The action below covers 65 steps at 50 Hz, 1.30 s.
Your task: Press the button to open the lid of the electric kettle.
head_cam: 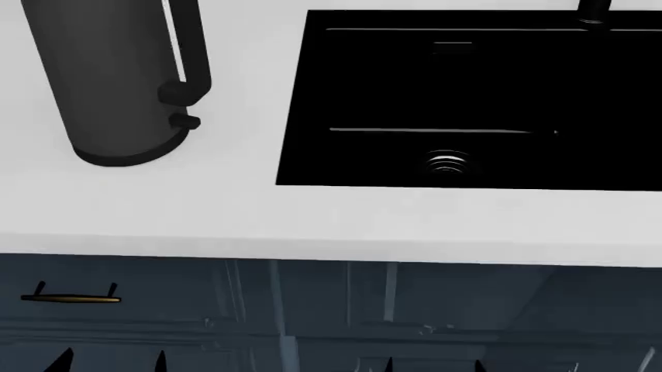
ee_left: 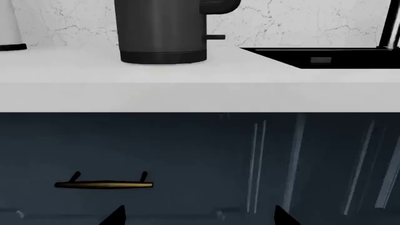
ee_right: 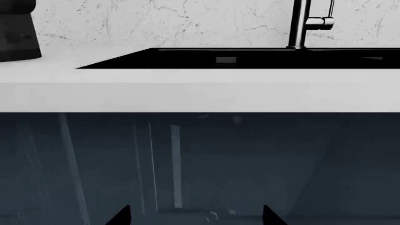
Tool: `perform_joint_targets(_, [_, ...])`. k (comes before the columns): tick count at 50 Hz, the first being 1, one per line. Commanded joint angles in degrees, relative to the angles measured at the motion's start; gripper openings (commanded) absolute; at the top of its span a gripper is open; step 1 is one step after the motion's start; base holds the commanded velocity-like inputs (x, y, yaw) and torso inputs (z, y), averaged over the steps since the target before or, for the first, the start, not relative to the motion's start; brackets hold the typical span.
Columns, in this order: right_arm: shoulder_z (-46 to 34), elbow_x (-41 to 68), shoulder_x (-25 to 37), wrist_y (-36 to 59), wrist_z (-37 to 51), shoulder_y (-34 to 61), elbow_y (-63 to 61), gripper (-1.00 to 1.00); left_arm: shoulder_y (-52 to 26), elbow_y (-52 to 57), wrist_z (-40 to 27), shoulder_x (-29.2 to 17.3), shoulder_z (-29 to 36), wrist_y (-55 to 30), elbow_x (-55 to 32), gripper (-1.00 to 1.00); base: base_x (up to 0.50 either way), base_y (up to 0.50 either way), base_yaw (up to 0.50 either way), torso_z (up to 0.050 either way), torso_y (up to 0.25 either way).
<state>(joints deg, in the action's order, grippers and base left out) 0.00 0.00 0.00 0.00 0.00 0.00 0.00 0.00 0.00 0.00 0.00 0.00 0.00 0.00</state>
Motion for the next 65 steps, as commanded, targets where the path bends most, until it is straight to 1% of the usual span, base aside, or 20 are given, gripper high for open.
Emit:
perform_joint_targets(1, [-0.7, 0.5, 0.5, 0.0, 0.7, 0.0, 0.0, 1.0, 0.0, 0.0, -0.6, -0.6, 0.6, 0.0, -0.6, 1.0, 0.0, 0.0, 0.0, 0.0, 0.0])
perform_joint_targets(3, [-0.9, 1.2, 1.0, -0.7, 0.8, 0.3, 1.4, 1.0, -0.3, -1.9, -1.0, -0.9, 0.8, 0.9, -1.4, 1.0, 0.0, 0.0, 0.0, 0.0, 0.0])
perform_joint_targets(7, [-1.8, 1.7, 1.7, 0.7, 2.5, 0.2, 0.7, 1.0, -0.3, -1.7, -0.9, -1.9, 2.0, 1.0, -2.9, 1.0, 0.0, 0.0, 0.0, 0.0, 0.0])
perform_joint_targets(12, [-2.8, 2.5, 2.5, 0.1, 2.9, 0.2, 0.9, 1.0, -0.3, -1.4, -2.0, -2.6, 2.9, 0.2, -3.0, 1.0, 0.0, 0.0, 0.0, 0.0, 0.0])
perform_joint_targets(17, [-3.4, 2.6, 3.0, -0.8, 3.6, 0.3, 1.2, 1.0, -0.3, 0.0, -3.6, -2.9, 3.2, -3.9, -3.0, 1.0, 0.0, 0.0, 0.0, 0.0, 0.0])
perform_joint_targets(18, [-0.9, 0.6, 0.9, -0.6, 1.2, 0.1, 1.0, 1.0, -0.2, 1.3, -1.8, -0.9, 0.9, -7.1, -0.7, 1.0, 0.0, 0.0, 0.0, 0.0, 0.0])
perform_joint_targets(24, [-2.4, 1.4, 2.1, 0.1, 2.6, 0.1, 0.3, 1.0, 0.7, 4.5, -3.3, -2.0, 2.7, -9.4, -1.7, 1.0, 0.0, 0.0, 0.0, 0.0, 0.0])
perform_joint_targets(29, [-3.3, 1.3, 2.9, 1.7, 3.7, 0.5, -1.7, 1.0, 0.1, 4.0, -3.9, -2.9, 3.6, -9.3, -1.9, 1.0, 0.0, 0.0, 0.0, 0.0, 0.0])
perform_joint_targets(34, [-3.3, 2.1, 3.7, 5.5, 4.5, 1.6, -5.6, 1.0, -0.4, 7.6, -5.2, -3.1, 3.0, -13.8, -3.6, 1.0, 0.0, 0.0, 0.0, 0.0, 0.0])
perform_joint_targets(36, [-3.1, 1.9, 4.1, 10.2, 5.2, 3.0, -9.8, 1.0, -0.9, 11.2, -5.8, -3.3, 3.8, -18.3, -3.3, 1.0, 0.0, 0.0, 0.0, 0.0, 0.0])
perform_joint_targets(38, [-2.9, 2.6, 4.6, 13.8, 5.0, 5.0, -11.4, 1.0, -2.3, 13.6, -6.2, -3.9, 4.3, -21.8, -2.9, 1.0, 0.0, 0.0, 0.0, 0.0, 0.0])
perform_joint_targets(42, [-2.7, 3.2, 5.9, 16.6, 4.5, 8.0, -10.8, 1.0, -4.7, 14.7, -6.5, -4.6, 3.9, -25.5, -3.5, 1.0, 0.0, 0.0, 0.0, 0.0, 0.0])
perform_joint_targets(50, [-2.2, 4.0, 8.5, 25.7, 4.1, 13.5, -14.9, 1.0, -14.4, 17.5, -6.4, -5.3, 3.3, -38.9, -6.0, 1.0, 0.0, 0.0, 0.0, 0.0, 0.0])
perform_joint_targets(55, [-2.5, 5.1, 9.5, 30.7, 3.0, 17.2, -15.6, 1.0, -18.8, 20.2, -6.9, -5.6, 2.4, -45.6, -7.4, 1.0, 0.0, 0.0, 0.0, 0.0, 0.0])
perform_joint_targets(58, [-1.9, 6.3, 10.1, 35.4, 2.6, 18.8, -19.0, 1.0, -22.0, 25.0, -7.3, -5.5, -0.1, -51.9, -9.7, 1.0, 0.0, 0.0, 0.0, 0.0, 0.0])
perform_joint_targets(61, [-0.8, 7.5, 10.5, 38.8, 2.6, 19.5, -22.1, 1.0, -24.5, 28.9, -7.3, -6.2, -1.0, -57.6, -11.0, 1.0, 0.0, 0.0, 0.0, 0.0, 0.0])
perform_joint_targets(64, [0.7, 9.0, 11.4, 45.0, 2.7, 21.2, -27.9, 1.0, -28.1, 34.5, -7.1, -7.3, -2.0, -65.3, -12.8, 1.0, 0.0, 0.0, 0.0, 0.0, 0.0])
perform_joint_targets(65, [0.9, 9.3, 11.5, 46.1, 2.8, 21.6, -28.8, 1.0, -28.5, 35.1, -7.1, -7.4, -2.2, -66.2, -13.1, 1.0, 0.0, 0.0, 0.0, 0.0, 0.0])
